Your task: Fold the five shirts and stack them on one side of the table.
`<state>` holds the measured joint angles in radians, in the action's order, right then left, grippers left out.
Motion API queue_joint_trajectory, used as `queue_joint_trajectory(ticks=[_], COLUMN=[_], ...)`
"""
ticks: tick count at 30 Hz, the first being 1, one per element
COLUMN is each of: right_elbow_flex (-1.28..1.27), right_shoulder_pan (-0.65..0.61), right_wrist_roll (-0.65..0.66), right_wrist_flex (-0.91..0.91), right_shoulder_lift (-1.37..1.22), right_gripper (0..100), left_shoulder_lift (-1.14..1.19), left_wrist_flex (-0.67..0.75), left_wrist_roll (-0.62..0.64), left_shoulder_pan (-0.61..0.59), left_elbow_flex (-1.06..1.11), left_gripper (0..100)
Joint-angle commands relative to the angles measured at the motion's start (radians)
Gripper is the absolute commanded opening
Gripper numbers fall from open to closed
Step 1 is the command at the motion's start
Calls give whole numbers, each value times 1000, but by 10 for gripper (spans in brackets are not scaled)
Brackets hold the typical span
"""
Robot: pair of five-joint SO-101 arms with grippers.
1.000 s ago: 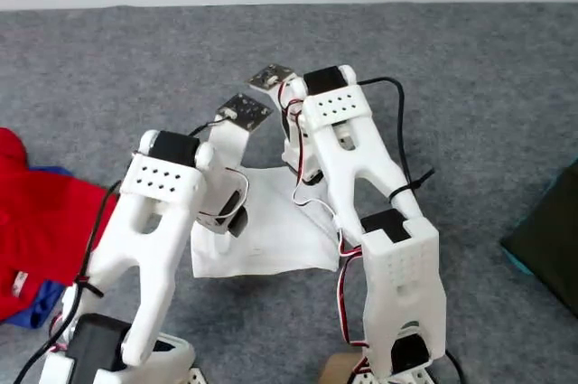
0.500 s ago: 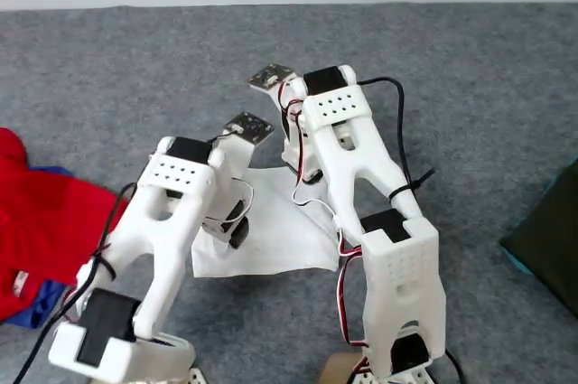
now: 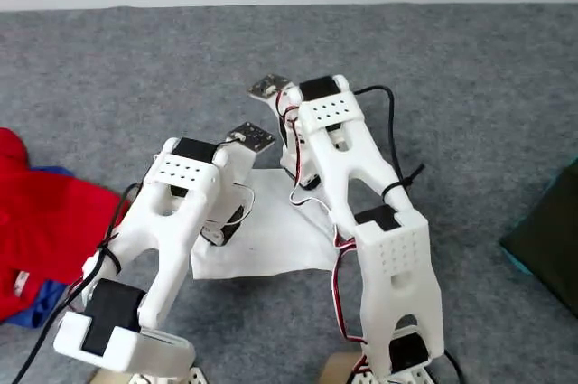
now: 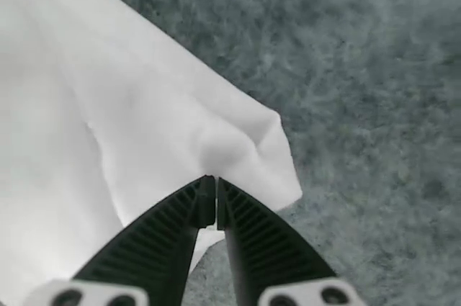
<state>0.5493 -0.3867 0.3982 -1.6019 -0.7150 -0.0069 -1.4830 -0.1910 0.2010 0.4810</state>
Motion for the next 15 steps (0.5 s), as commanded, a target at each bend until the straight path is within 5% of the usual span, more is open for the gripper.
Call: queue_joint_trajectory(ticks=[1, 15], right_elbow_flex=[54, 54], right_shoulder_pan=[8, 10], right_wrist_roll=[11, 14], right_wrist_flex=[8, 27], right_shoulder_lift=[-2, -36], right_gripper=[9, 9], left_shoulder_lift=[-6, -247], left_wrist_flex=[-23, -144], left_wrist_roll=[-8, -49], left_shoulder_pan=[3, 0], left_elbow_flex=[-7, 1], left_gripper=[6, 6])
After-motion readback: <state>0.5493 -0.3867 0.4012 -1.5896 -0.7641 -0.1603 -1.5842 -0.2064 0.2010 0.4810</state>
